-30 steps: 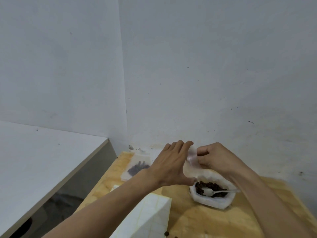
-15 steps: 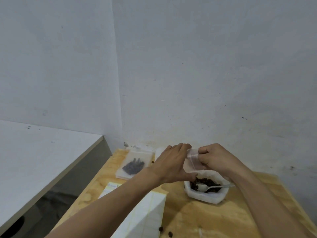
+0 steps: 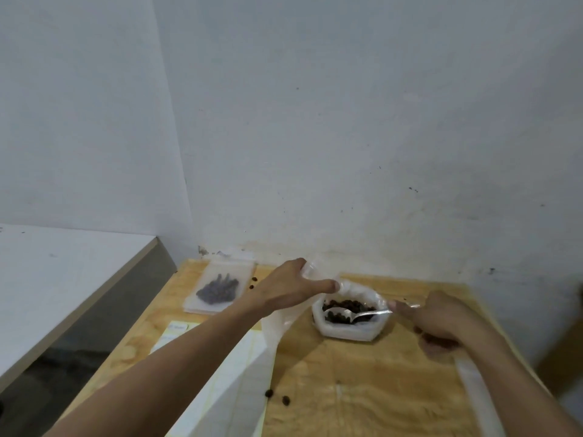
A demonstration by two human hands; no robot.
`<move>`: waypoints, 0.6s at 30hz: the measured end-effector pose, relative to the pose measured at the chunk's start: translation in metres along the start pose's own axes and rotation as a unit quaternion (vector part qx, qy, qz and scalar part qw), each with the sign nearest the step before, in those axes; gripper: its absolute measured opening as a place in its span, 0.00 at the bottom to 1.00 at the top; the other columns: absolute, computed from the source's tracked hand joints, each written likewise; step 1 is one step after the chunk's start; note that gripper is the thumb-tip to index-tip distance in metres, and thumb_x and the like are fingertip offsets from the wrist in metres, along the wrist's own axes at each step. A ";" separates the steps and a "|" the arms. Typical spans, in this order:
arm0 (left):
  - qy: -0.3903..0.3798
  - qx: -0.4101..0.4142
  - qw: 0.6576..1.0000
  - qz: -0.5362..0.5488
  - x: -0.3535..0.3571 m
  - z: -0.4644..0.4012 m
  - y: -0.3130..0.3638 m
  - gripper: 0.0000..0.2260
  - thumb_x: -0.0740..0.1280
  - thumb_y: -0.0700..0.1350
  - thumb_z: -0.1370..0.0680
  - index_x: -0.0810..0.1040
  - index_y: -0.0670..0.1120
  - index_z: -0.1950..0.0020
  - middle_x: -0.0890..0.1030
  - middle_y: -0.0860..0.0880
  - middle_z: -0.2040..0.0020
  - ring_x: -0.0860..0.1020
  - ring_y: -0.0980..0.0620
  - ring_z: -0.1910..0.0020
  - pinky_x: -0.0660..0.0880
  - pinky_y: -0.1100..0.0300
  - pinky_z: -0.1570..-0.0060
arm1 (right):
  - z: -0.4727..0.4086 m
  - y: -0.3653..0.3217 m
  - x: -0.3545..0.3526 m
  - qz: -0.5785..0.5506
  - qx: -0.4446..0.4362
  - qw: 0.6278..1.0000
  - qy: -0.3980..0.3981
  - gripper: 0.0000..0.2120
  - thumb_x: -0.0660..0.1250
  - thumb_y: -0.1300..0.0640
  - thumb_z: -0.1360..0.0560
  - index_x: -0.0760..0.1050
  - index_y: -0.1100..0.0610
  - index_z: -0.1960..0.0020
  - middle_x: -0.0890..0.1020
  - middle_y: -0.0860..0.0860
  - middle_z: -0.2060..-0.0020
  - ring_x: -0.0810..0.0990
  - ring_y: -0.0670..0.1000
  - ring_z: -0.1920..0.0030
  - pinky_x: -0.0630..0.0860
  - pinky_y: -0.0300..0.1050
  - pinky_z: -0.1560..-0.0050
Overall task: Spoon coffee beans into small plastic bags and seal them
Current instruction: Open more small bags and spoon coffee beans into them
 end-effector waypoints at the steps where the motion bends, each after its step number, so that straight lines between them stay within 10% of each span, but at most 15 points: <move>1: -0.018 -0.008 1.000 0.020 0.003 0.001 -0.001 0.39 0.73 0.72 0.36 0.74 0.50 0.33 0.73 0.58 0.42 0.73 0.59 0.47 0.69 0.62 0.55 | -0.001 0.000 0.004 -0.066 -0.008 0.998 -0.008 0.29 0.70 0.35 0.25 0.79 0.62 0.64 0.85 0.58 0.72 0.79 0.55 0.76 0.76 0.42 0.69; 4: -0.083 -0.037 0.994 0.055 0.011 0.006 -0.002 0.38 0.75 0.70 0.38 0.75 0.55 0.33 0.75 0.58 0.35 0.73 0.61 0.44 0.70 0.61 0.50 | 0.000 -0.008 0.010 -0.253 -0.047 0.966 -0.016 0.18 0.77 0.52 0.25 0.79 0.64 0.64 0.82 0.57 0.75 0.79 0.52 0.79 0.74 0.38 0.76; 10: -0.132 -0.063 0.989 0.033 0.021 0.010 -0.004 0.29 0.76 0.70 0.38 0.82 0.58 0.42 0.83 0.55 0.44 0.81 0.52 0.45 0.77 0.53 0.41 | 0.017 -0.035 0.000 -0.280 -0.181 0.941 0.063 0.10 0.75 0.56 0.23 0.84 0.60 0.61 0.87 0.52 0.69 0.85 0.49 0.70 0.80 0.39 0.70; 13: -0.080 -0.051 0.994 0.045 0.019 0.007 -0.004 0.28 0.75 0.69 0.38 0.84 0.55 0.46 0.84 0.56 0.47 0.81 0.55 0.49 0.76 0.57 0.49 | 0.030 -0.043 -0.016 -0.257 -0.245 0.923 0.149 0.11 0.73 0.54 0.22 0.84 0.57 0.62 0.86 0.48 0.71 0.84 0.45 0.73 0.76 0.31 0.72; 18: -0.042 -0.039 0.995 0.077 0.012 0.002 -0.001 0.25 0.75 0.68 0.35 0.81 0.48 0.53 0.82 0.53 0.55 0.80 0.54 0.57 0.73 0.58 0.58 | 0.045 -0.051 -0.034 -0.008 -0.321 0.902 0.288 0.15 0.66 0.49 0.18 0.82 0.54 0.59 0.79 0.47 0.76 0.79 0.51 0.72 0.73 0.45 0.72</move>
Point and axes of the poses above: each hand's wrist, its own z-axis away from the middle knuckle, its own x-axis out of the palm, y = z × x, the point moved 5 cm from there along -z, towards the middle knuckle
